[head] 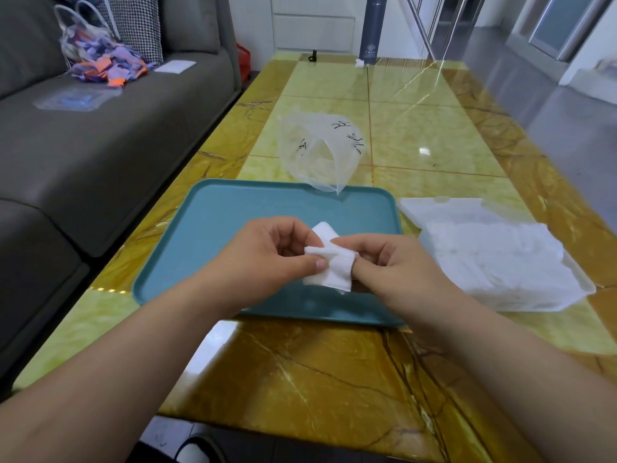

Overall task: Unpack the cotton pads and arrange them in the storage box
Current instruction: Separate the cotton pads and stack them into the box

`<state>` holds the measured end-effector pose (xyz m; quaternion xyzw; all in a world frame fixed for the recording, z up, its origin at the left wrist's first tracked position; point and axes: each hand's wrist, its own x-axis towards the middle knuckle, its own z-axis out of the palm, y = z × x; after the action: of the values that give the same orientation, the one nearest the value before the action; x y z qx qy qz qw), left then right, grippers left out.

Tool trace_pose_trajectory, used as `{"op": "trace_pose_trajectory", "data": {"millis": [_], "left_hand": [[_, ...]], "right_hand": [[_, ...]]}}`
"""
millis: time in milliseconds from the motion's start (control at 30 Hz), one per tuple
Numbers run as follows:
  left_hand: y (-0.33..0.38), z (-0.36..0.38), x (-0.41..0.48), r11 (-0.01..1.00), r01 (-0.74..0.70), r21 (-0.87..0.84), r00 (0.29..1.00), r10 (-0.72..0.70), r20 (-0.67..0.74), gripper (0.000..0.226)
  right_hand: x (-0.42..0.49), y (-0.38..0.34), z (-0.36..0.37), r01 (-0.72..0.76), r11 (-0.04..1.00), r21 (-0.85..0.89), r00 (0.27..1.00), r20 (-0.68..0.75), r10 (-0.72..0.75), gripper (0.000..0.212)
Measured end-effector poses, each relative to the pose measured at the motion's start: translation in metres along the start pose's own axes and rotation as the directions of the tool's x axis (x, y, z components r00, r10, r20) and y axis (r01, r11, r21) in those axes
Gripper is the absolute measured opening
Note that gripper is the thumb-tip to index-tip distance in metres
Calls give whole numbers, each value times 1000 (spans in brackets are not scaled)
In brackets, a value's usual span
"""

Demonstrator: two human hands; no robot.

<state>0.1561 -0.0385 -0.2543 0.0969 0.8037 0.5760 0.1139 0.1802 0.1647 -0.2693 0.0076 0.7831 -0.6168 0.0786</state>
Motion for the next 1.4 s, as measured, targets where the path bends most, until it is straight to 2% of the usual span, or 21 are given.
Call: {"op": "trace_pose_trajectory", "data": {"millis": [200, 300, 367, 467, 567, 633, 700, 800, 933, 1067, 1233, 1400], "left_hand": [[1, 7, 5, 998, -20, 54, 1000, 20, -2, 11], [4, 15, 12, 990, -55, 126, 998, 60, -32, 10], [6, 20, 16, 983, -77, 168, 995, 87, -56, 11], [8, 30, 20, 967, -106, 232, 990, 125, -69, 10], [7, 32, 30, 955, -111, 275, 984, 145, -107, 23], [3, 30, 40, 908, -110, 405, 974, 180, -140, 29], [-3, 30, 45, 843, -77, 532, 980, 162, -115, 34], [-12, 36, 46, 778, -70, 625, 993, 117, -35, 31], [-12, 37, 42, 758, -72, 648, 988, 143, -57, 20], [-9, 28, 31, 761, -57, 647, 996, 89, -17, 31], [-11, 12, 14, 797, -39, 603, 999, 26, 30, 35], [-14, 6, 4, 798, -45, 600, 999, 28, 37, 18]], "right_hand": [[-2, -3, -6, 11, 999, -44, 999, 39, -10, 28], [-5, -5, -13, -16, 1000, 22, 999, 51, 15, 32], [-8, -7, -17, 11, 1000, 27, 997, 70, -13, 24], [-10, -2, -19, 49, 995, -89, 997, -53, -53, 13], [-8, 5, -20, 14, 992, -122, 983, -180, -36, 13], [-8, 6, -20, 1, 994, -110, 976, -215, -25, 13], [-7, 6, -19, -8, 993, -114, 973, -228, -19, 13], [-5, 7, -18, -29, 996, -87, 970, -243, 7, 12], [-2, 8, -21, -39, 995, -92, 967, -255, 14, 14], [1, 8, -25, -61, 994, -90, 961, -273, 34, 15], [3, 5, -27, -56, 996, -68, 942, -334, 30, 14], [4, 5, -17, -64, 995, -80, 950, -310, 36, 11]]}}
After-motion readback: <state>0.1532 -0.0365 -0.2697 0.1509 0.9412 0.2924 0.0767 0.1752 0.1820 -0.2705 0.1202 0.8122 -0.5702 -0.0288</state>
